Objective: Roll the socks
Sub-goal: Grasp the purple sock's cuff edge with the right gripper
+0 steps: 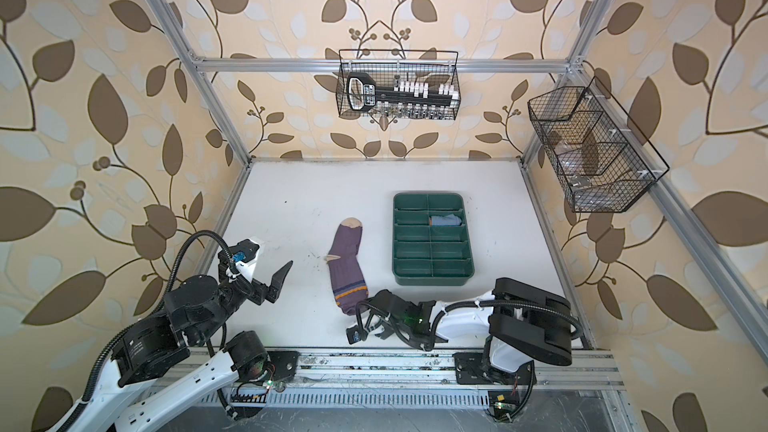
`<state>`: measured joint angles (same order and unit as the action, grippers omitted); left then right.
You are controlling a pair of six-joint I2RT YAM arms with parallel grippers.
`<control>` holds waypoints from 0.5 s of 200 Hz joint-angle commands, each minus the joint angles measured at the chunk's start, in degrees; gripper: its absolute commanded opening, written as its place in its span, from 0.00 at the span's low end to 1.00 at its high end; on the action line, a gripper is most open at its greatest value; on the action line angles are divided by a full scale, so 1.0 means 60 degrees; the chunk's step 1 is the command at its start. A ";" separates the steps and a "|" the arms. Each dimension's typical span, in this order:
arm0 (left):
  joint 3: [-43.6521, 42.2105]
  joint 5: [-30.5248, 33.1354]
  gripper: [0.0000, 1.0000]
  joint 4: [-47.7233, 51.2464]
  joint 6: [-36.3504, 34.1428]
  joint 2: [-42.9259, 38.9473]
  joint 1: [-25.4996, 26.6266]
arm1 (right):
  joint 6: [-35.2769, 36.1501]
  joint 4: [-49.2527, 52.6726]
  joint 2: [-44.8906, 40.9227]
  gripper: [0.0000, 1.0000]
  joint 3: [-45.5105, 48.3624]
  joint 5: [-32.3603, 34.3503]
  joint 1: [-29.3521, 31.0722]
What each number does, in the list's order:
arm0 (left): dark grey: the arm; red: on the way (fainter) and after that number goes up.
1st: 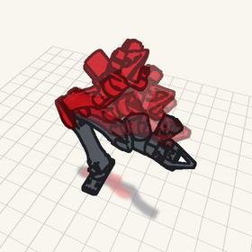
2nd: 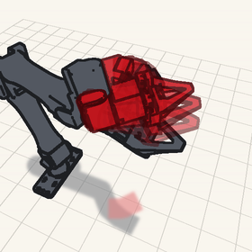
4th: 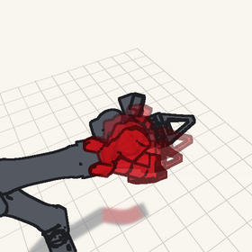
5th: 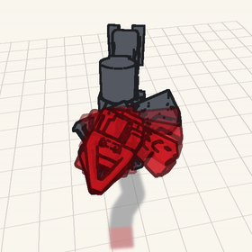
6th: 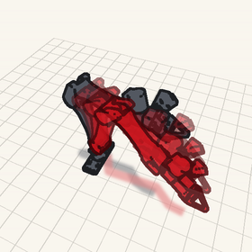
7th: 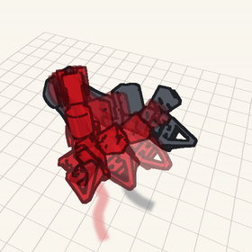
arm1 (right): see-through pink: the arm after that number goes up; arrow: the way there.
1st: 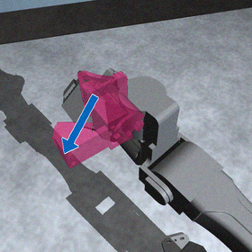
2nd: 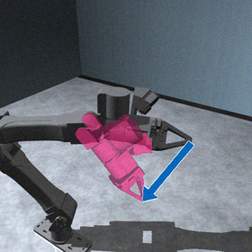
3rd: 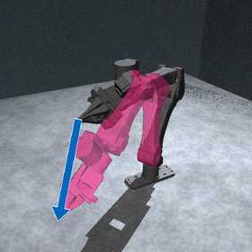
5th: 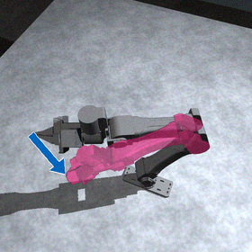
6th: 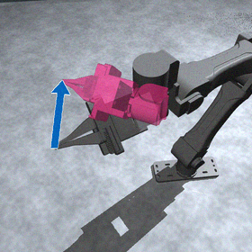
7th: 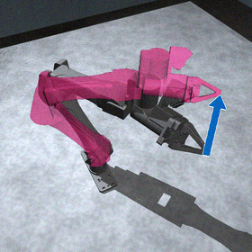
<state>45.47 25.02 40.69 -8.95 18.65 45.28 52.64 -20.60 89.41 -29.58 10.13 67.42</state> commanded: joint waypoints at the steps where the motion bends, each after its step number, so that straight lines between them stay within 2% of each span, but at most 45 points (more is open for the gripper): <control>1: 0.0112 0.0350 0.98 -0.0088 -0.0054 0.0027 -0.0061 | 0.0558 0.0164 0.0595 0.53 -0.0169 -0.0075 -0.0261; 36: 0.0039 0.0279 0.99 -0.0014 -0.0074 -0.0150 -0.0061 | 0.0544 0.0679 0.0912 0.47 -0.0582 -0.0311 -0.0425; 67: 0.0036 0.0138 0.99 -0.0028 -0.0048 -0.0119 -0.0061 | 0.0092 0.1973 0.1150 0.28 -0.1368 -0.0817 -0.0362; 88: 0.0086 0.0018 0.99 0.0041 0.0022 -0.0035 -0.0061 | -0.0240 0.2594 0.1176 0.08 -0.1699 -0.1127 -0.0225; 100: 0.0155 0.0020 0.99 0.0101 0.0042 0.0056 -0.0068 | -0.0427 0.3182 0.1226 0.01 -0.1964 -0.1400 -0.0205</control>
<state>45.47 25.74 41.01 -8.88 18.33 45.28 52.53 -11.11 95.59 -38.68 6.50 65.56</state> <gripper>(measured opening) 0.987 0.063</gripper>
